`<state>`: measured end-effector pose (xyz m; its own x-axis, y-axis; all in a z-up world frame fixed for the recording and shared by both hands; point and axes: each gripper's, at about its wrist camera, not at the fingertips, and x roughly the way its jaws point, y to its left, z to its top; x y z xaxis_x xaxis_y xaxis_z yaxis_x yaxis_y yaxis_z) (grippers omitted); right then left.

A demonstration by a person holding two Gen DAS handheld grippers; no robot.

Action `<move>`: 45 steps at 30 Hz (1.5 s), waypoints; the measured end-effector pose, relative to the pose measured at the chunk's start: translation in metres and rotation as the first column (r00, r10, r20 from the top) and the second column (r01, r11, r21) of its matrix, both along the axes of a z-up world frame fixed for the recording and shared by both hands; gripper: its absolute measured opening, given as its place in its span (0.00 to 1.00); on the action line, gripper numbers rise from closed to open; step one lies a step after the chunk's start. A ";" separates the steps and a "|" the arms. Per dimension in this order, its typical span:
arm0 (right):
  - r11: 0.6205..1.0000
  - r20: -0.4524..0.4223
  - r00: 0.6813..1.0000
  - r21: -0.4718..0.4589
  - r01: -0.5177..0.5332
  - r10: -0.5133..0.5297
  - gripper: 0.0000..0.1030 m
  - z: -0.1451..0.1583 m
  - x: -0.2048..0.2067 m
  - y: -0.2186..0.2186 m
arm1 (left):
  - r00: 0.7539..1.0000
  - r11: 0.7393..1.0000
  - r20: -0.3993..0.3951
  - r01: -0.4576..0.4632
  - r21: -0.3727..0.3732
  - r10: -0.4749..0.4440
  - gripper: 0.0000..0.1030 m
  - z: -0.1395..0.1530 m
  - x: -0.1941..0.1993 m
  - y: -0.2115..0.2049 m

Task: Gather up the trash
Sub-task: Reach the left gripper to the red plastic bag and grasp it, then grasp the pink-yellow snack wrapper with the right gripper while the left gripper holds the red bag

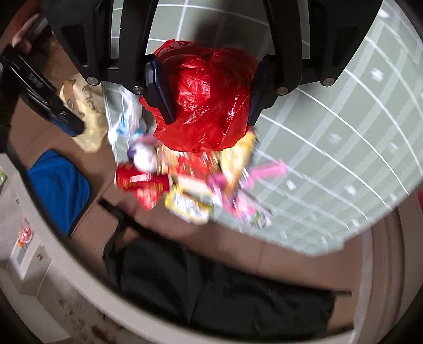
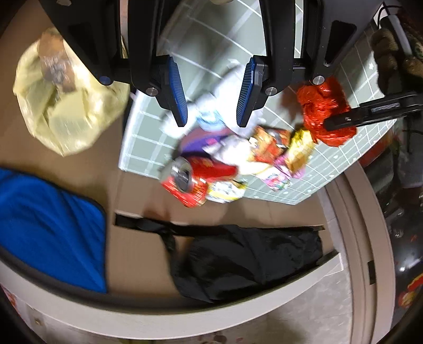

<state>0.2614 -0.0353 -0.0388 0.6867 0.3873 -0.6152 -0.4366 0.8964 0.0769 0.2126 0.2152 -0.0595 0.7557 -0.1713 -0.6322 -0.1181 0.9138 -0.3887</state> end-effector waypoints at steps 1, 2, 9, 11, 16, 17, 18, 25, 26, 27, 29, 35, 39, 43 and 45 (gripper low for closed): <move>1.000 -0.004 1.000 0.003 -0.014 0.014 0.35 0.002 0.004 0.010 | 1.000 1.000 0.023 -0.014 0.014 0.014 0.52 0.006 -0.005 0.006; 0.999 -0.014 0.999 0.014 -0.030 0.030 0.35 0.004 0.007 0.021 | 0.998 0.998 0.058 -0.043 0.039 0.040 0.52 0.016 -0.013 0.015; 0.985 -0.062 0.984 0.043 -0.164 0.167 0.35 -0.010 0.020 0.114 | 0.955 0.952 0.187 -0.263 0.158 0.232 0.52 0.050 -0.047 0.076; 0.976 -0.094 0.974 0.084 -0.200 0.208 0.35 -0.019 0.029 0.137 | 0.948 0.946 0.186 -0.287 0.152 0.258 0.52 0.049 -0.052 0.090; 0.982 -0.155 0.971 0.078 -0.170 0.180 0.35 -0.042 0.059 0.174 | 0.937 0.935 0.171 -0.327 0.137 0.303 0.52 0.039 -0.057 0.117; 0.985 -0.169 0.971 0.062 -0.161 0.169 0.35 -0.048 0.067 0.181 | 0.937 0.935 0.163 -0.329 0.130 0.307 0.52 0.036 -0.056 0.121; 0.986 -0.179 0.970 0.054 -0.157 0.164 0.35 -0.052 0.072 0.185 | 0.938 0.936 0.155 -0.329 0.124 0.309 0.52 0.034 -0.053 0.123; 0.983 -0.264 0.950 -0.030 -0.182 0.168 0.24 -0.074 0.090 0.192 | 0.948 0.944 0.117 -0.310 0.111 0.297 0.52 0.022 -0.039 0.121; 0.978 -0.278 0.940 -0.008 -0.210 0.200 0.24 -0.073 0.088 0.188 | 0.949 0.946 0.114 -0.305 0.111 0.292 0.52 0.021 -0.037 0.118; 0.975 -0.282 0.935 0.006 -0.223 0.216 0.20 -0.069 0.086 0.184 | 0.952 0.948 0.110 -0.298 0.113 0.286 0.52 0.021 -0.035 0.115; 0.969 -0.257 0.934 0.046 -0.244 0.248 0.19 -0.056 0.078 0.171 | 0.956 0.952 0.105 -0.284 0.114 0.273 0.52 0.021 -0.031 0.109; 0.963 -0.155 0.955 0.138 -0.232 0.252 0.18 -0.003 0.057 0.119 | 0.965 0.962 0.123 -0.244 0.119 0.230 0.52 0.031 -0.025 0.080; 0.969 -0.069 0.974 0.143 -0.203 0.214 0.18 0.031 0.044 0.082 | 0.973 0.969 0.156 -0.192 0.154 0.168 0.52 0.048 -0.020 0.045; 0.977 0.015 0.986 0.135 -0.164 0.163 0.18 0.059 0.030 0.043 | 0.973 0.969 0.215 -0.130 0.211 0.084 0.52 0.074 -0.014 -0.002; 0.983 0.056 0.990 0.126 -0.135 0.129 0.18 0.071 0.023 0.018 | 0.967 0.962 0.251 -0.104 0.251 0.039 0.52 0.088 -0.010 -0.031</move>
